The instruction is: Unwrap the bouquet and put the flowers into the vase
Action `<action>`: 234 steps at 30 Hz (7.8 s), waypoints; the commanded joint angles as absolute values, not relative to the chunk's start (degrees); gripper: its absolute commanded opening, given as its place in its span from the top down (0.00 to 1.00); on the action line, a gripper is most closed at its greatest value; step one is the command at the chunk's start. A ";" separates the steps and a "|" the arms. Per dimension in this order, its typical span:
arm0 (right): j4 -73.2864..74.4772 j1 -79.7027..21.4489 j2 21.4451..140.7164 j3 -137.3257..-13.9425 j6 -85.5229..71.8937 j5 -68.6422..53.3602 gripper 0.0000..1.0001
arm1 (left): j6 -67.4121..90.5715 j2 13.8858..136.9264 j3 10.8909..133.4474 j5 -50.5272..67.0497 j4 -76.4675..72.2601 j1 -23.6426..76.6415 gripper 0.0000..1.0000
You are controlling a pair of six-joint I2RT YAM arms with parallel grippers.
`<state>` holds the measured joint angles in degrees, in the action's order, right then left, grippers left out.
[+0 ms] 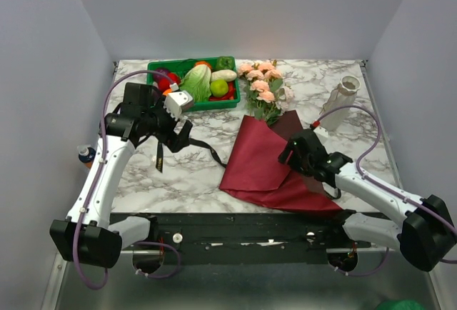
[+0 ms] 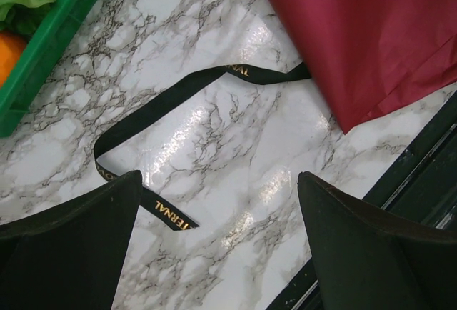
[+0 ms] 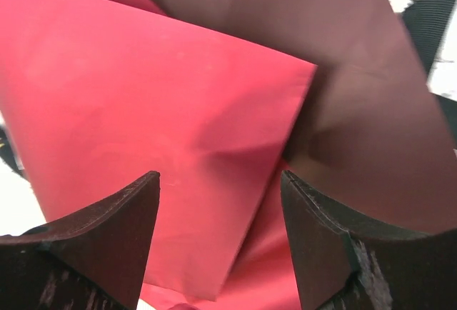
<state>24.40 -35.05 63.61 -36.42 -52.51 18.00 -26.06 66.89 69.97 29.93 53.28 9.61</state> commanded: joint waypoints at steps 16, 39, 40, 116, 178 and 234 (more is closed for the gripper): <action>13.54 -33.13 58.71 -27.17 -56.07 14.06 0.39 | -24.70 64.60 71.90 28.21 56.69 10.28 0.01; 2.73 -33.05 56.77 -26.71 -55.81 11.08 0.99 | -15.29 65.83 65.74 10.73 45.44 32.78 0.01; 1.94 -33.22 56.78 -27.15 -54.94 10.38 0.99 | -15.03 65.57 66.00 10.20 45.18 32.70 0.01; 5.71 -28.74 48.69 -42.98 -33.49 -2.28 0.31 | -35.24 137.37 120.06 40.78 62.05 27.16 0.17; 9.58 -28.21 88.67 -58.00 -30.94 9.75 0.40 | -65.65 40.88 58.36 44.39 86.75 47.19 0.67; 11.78 -37.88 74.81 -42.99 -30.50 26.36 0.95 | -19.69 67.76 55.81 15.20 43.42 33.49 0.16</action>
